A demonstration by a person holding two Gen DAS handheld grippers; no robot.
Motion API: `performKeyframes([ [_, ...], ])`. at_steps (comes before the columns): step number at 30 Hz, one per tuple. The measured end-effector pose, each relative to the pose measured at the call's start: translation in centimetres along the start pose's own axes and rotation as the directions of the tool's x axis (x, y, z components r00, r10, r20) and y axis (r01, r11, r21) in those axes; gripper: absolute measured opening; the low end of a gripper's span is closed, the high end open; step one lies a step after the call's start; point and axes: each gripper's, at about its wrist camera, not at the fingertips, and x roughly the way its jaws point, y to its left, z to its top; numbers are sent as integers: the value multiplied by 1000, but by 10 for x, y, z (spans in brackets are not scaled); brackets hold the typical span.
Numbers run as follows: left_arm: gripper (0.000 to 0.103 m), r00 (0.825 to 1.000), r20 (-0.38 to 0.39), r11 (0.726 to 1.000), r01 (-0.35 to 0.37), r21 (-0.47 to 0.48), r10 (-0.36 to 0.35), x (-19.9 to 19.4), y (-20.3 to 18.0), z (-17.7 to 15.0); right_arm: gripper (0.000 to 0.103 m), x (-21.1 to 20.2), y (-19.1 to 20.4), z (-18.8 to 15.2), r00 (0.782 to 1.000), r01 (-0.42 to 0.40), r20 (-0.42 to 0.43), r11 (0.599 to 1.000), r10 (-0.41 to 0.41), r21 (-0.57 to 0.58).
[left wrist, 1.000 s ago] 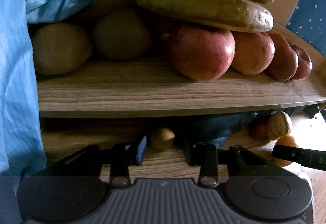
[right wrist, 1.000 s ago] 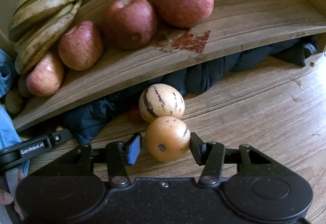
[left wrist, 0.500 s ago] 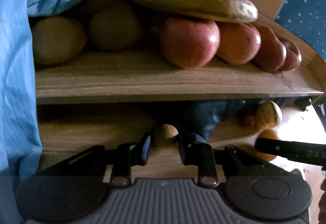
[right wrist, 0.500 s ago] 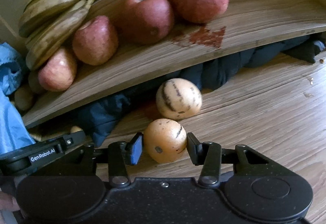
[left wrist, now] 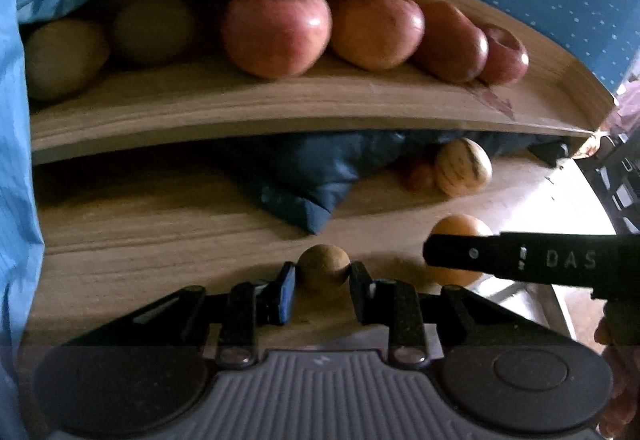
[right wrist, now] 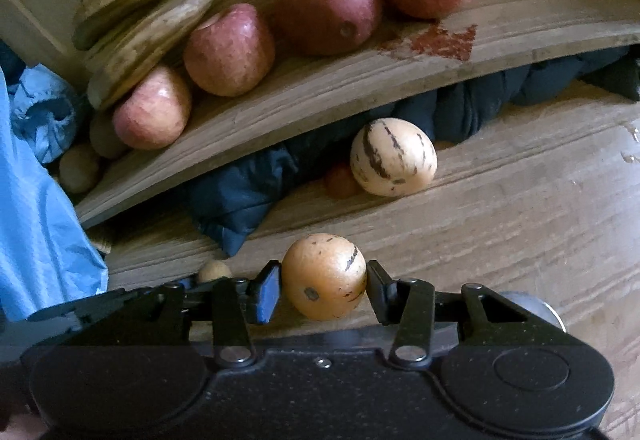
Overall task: Organize fruits
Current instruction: 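Lift the yellow apple and kiwi and carry them over the metal tray with both tools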
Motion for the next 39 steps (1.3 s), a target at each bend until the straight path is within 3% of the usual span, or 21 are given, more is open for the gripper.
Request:
performKeyframes([
  [25,32,997,66,998,28,47,-32,-57,-44,-30,47,-69,-3,-38,998,-41,38,998,44,-57],
  [39,32,996,61,994,52,93,-58,-75,-83,-60,47,-108,-32,-79,999,-34,41,998,36,-50],
])
